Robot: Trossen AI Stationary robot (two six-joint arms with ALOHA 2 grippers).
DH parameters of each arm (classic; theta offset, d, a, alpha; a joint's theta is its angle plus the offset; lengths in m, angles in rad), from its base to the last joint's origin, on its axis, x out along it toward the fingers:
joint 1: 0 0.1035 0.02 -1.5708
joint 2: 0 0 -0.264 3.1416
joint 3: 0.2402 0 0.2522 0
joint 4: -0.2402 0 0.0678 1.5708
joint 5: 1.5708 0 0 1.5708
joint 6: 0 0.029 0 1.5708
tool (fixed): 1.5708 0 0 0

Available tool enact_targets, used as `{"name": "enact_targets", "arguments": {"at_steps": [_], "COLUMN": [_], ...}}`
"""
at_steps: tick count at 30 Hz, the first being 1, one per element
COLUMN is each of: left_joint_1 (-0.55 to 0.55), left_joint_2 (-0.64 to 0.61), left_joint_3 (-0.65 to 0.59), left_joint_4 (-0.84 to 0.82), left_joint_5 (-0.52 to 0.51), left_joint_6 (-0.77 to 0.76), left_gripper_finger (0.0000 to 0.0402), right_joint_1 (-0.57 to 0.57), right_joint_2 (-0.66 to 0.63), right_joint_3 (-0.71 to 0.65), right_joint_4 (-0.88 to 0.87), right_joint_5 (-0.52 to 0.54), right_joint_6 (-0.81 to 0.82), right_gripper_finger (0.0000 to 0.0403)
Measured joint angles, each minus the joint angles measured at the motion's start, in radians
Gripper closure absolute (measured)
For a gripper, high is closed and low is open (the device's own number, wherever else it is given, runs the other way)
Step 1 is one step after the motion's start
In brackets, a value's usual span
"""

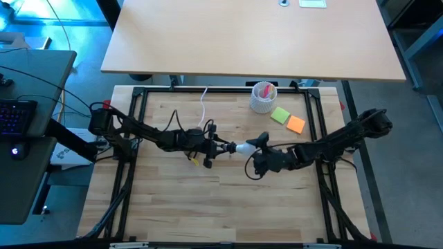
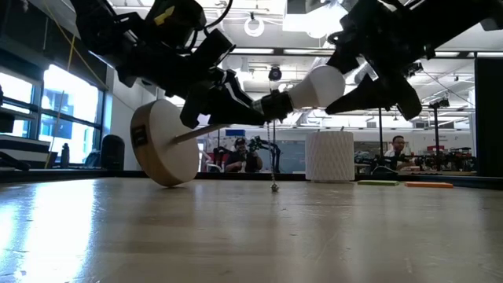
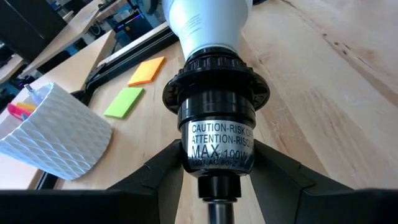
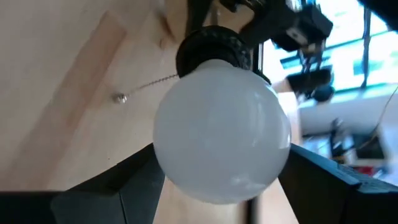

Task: Screw lightbulb
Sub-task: Remove the lightbulb from the lamp

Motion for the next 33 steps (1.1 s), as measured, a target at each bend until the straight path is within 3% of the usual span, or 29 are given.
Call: {"name": "enact_targets", "arguments": {"at_steps": [13,21,29,33], "left_joint_1": [0.000,0.000,0.000,0.001], "left_joint_2": [0.002,0.004,0.005,0.005], "left_joint_3": [-0.001,-0.003,-0.004,-0.004], "left_joint_4": [-0.017,-0.105,-0.124,-0.098], "left_joint_5": [-0.004,-0.030,-0.066,-0.069], "left_joint_6": [-0.009,-0.018,-0.024,0.001], "left_gripper_finger": [0.0244,0.0257,0.0295,0.0323], "right_joint_1": [0.073,0.100,0.191,0.227], "right_joint_2": [0.000,-0.002,-0.001,-0.001], "right_joint_3": [0.000,0.001,-0.064,-0.217], "right_joint_4": [-0.046,-0.161,-0.147,0.061], "right_joint_5": [0.003,-0.159,-0.001,0.049], "right_joint_6": [0.714,1.242,1.517,1.696], "right_gripper_finger": [0.0118,0.0118,0.0118,0.0118]}}
